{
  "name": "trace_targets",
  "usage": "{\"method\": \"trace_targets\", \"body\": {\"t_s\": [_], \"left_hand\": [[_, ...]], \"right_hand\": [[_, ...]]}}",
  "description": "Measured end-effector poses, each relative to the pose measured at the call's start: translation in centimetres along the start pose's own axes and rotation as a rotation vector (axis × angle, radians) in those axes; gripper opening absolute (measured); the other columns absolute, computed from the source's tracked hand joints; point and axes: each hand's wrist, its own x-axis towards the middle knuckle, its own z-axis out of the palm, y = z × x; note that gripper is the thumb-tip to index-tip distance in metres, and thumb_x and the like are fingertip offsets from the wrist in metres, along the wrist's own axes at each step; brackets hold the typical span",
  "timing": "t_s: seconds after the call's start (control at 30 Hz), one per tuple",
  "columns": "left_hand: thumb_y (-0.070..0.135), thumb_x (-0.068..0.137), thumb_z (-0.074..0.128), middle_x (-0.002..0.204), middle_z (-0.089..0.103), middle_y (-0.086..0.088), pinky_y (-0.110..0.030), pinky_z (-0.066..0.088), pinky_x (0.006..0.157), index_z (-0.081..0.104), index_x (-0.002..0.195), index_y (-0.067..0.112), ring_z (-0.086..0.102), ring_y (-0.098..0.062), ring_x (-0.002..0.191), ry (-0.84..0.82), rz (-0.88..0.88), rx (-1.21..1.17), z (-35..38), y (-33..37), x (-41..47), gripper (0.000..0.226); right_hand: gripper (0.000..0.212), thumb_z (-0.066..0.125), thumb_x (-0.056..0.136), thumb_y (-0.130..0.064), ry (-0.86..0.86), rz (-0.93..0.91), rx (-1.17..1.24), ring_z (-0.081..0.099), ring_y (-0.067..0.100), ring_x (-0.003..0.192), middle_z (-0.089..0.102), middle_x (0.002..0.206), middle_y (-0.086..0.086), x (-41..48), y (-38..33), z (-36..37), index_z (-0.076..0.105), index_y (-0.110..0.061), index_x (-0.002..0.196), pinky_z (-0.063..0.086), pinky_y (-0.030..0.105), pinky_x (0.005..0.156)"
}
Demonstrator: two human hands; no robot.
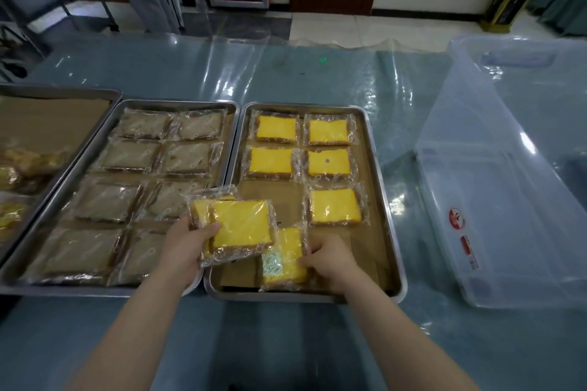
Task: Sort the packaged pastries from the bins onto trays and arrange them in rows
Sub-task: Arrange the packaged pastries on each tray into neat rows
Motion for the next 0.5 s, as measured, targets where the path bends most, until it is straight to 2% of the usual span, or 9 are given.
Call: {"method": "trace_targets", "body": {"t_s": [0.07,0.17,0.27,0.33,0.4,0.5], "left_hand": [[0.001,0.082,0.067,0.097,0.070,-0.012,-0.041,0.055,0.073,0.061,0.106,0.007,0.068,-0.026,0.086,0.014,-0.013,-0.007,-0.1,0.0,-0.2,0.025],[0.007,0.080,0.071,0.098,0.070,-0.012,-0.052,0.053,0.082,0.063,0.100,0.011,0.067,-0.030,0.089,-0.004,-0.025,0.011,0.1,0.0,-0.6,0.022],[0.014,0.082,0.071,0.097,0.070,-0.007,-0.042,0.054,0.076,0.064,0.095,0.016,0.067,-0.025,0.087,0.002,0.052,0.134,1.1,-0.1,-0.8,0.016],[0.020,0.087,0.066,0.097,0.068,-0.004,-0.034,0.049,0.070,0.062,0.098,0.017,0.064,-0.020,0.085,0.053,0.092,0.159,1.9,0.2,-0.8,0.013],[0.030,0.092,0.057,0.091,0.064,-0.001,-0.032,0.044,0.070,0.060,0.099,0.018,0.058,-0.016,0.080,0.102,0.128,0.168,2.4,0.9,-0.6,0.014],[0.040,0.097,0.043,0.078,0.055,0.003,-0.029,0.039,0.064,0.053,0.080,0.022,0.051,-0.012,0.070,0.165,0.199,0.172,2.4,1.8,-0.7,0.027]], "right_hand": [[0.017,0.077,0.075,-0.016,0.017,0.003,0.077,0.064,0.017,0.072,0.067,0.081,0.005,-0.6,0.7,-1.1,0.063,-0.011,0.084,0.053,0.029,0.061],[0.016,0.071,0.078,-0.014,0.087,-0.056,0.177,0.062,0.017,0.069,0.066,0.083,0.007,-1.7,1.5,-2.6,0.060,-0.012,0.091,0.055,0.035,0.067],[0.020,0.068,0.079,-0.011,0.125,-0.139,0.178,0.060,0.022,0.069,0.063,0.082,0.009,-2.6,1.7,-3.6,0.057,-0.007,0.094,0.056,0.044,0.073],[0.021,0.068,0.079,-0.009,0.140,-0.193,0.155,0.059,0.018,0.070,0.062,0.084,0.006,-3.2,1.6,-3.9,0.055,-0.010,0.097,0.056,0.043,0.073],[0.030,0.068,0.081,-0.008,0.151,-0.238,0.156,0.063,0.014,0.081,0.064,0.098,-0.002,-3.8,1.4,-3.9,0.054,-0.018,0.105,0.056,0.039,0.075],[0.045,0.069,0.080,-0.008,0.120,-0.299,0.135,0.064,0.012,0.098,0.065,0.111,-0.004,-4.1,1.4,-4.1,0.056,-0.019,0.121,0.056,0.036,0.083]]}}
